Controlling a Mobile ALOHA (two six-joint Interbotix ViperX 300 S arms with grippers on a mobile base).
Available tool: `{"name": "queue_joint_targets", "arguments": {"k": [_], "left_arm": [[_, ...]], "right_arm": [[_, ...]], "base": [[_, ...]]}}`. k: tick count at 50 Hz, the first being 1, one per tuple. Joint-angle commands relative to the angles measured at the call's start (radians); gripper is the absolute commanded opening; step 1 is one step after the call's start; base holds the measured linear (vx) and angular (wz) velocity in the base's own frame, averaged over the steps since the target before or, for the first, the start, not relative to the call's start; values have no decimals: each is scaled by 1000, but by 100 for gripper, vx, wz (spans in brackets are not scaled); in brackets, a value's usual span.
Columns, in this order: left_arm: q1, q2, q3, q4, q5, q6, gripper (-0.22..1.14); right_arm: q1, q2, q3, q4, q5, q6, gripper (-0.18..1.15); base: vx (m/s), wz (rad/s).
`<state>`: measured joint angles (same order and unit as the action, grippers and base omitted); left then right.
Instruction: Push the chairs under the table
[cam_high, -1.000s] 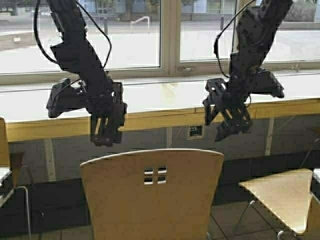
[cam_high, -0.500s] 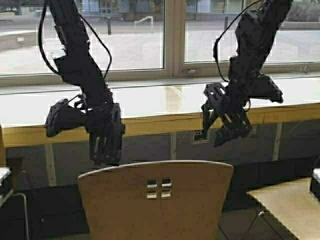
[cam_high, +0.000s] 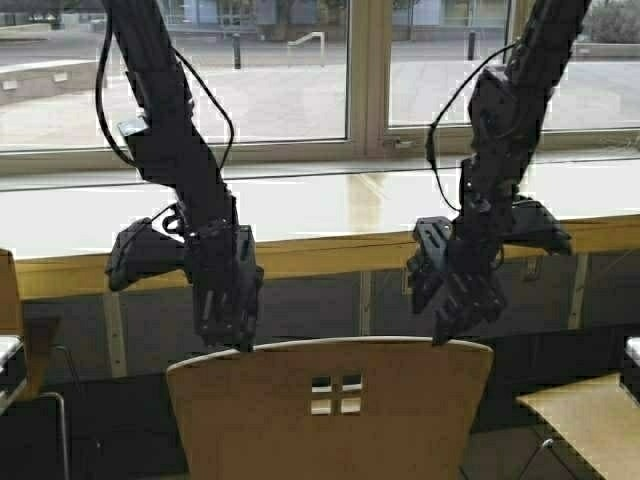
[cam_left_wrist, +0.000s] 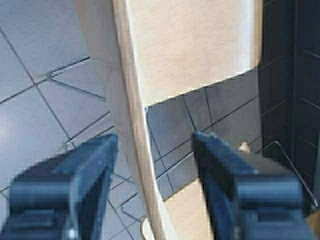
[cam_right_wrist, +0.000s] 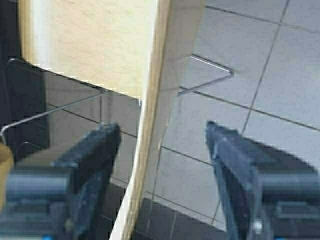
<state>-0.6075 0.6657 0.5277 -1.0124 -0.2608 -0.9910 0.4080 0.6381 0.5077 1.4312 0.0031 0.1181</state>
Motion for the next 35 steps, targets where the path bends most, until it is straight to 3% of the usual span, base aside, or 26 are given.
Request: {"name": "queue_joint_targets", "arguments": {"k": [1, 35], "left_arm": [[-3, 6, -28, -9, 8, -2, 83], [5, 204, -199, -9, 34, 6, 83]], "right_arm": [[2, 11, -15, 14, 3, -2, 89], [-51, 198, -147, 14, 34, -3, 89]], "base": [[6, 5], [4, 3]]}}
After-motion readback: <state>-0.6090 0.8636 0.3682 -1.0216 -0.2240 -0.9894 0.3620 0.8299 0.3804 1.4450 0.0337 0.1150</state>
